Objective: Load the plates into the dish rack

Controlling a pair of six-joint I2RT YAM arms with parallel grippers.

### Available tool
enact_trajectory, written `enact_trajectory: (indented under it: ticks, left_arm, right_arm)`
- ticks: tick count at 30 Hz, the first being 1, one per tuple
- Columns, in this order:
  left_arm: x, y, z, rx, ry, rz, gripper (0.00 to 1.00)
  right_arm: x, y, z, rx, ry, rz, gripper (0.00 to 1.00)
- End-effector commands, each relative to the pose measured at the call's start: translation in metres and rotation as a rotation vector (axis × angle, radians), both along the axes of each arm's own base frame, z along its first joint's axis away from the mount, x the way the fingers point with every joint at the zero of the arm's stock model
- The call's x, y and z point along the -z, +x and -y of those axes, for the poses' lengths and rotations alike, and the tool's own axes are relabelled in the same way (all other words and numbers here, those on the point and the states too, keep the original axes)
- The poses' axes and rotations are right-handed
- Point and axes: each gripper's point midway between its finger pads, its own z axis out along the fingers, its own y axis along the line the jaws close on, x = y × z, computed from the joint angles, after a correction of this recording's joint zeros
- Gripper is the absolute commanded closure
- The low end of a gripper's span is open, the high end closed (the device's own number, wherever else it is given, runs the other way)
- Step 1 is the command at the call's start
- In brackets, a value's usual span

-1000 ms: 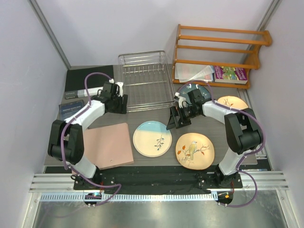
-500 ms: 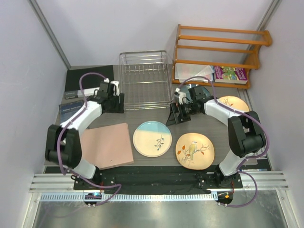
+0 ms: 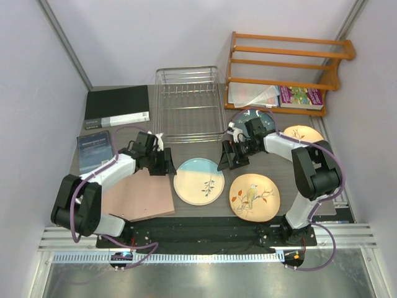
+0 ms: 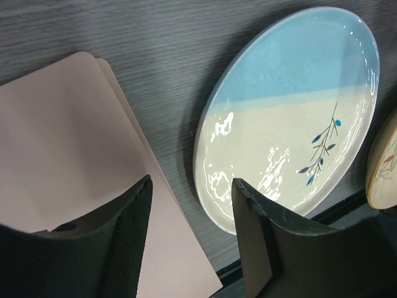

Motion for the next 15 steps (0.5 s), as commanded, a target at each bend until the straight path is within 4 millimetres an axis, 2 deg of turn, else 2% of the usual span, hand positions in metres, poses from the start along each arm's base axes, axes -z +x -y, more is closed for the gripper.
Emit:
enact_trajectory:
  ticks: [1, 9, 15]
  left_arm:
    - [-0.011, 0.008, 0.023, 0.022, -0.117, 0.048, 0.45]
    - [0.008, 0.005, 0.041, 0.072, -0.135, 0.022, 0.49]
    - [0.018, 0.003, 0.035, 0.058, -0.085, 0.000, 0.56]
  right_arm:
    - [0.002, 0.012, -0.007, 0.018, 0.017, 0.023, 0.05]
    - [0.016, 0.012, -0.013, 0.026, 0.039, -0.028, 0.11]
    - [0.020, 0.006, -0.020, -0.007, 0.056, -0.049, 0.19]
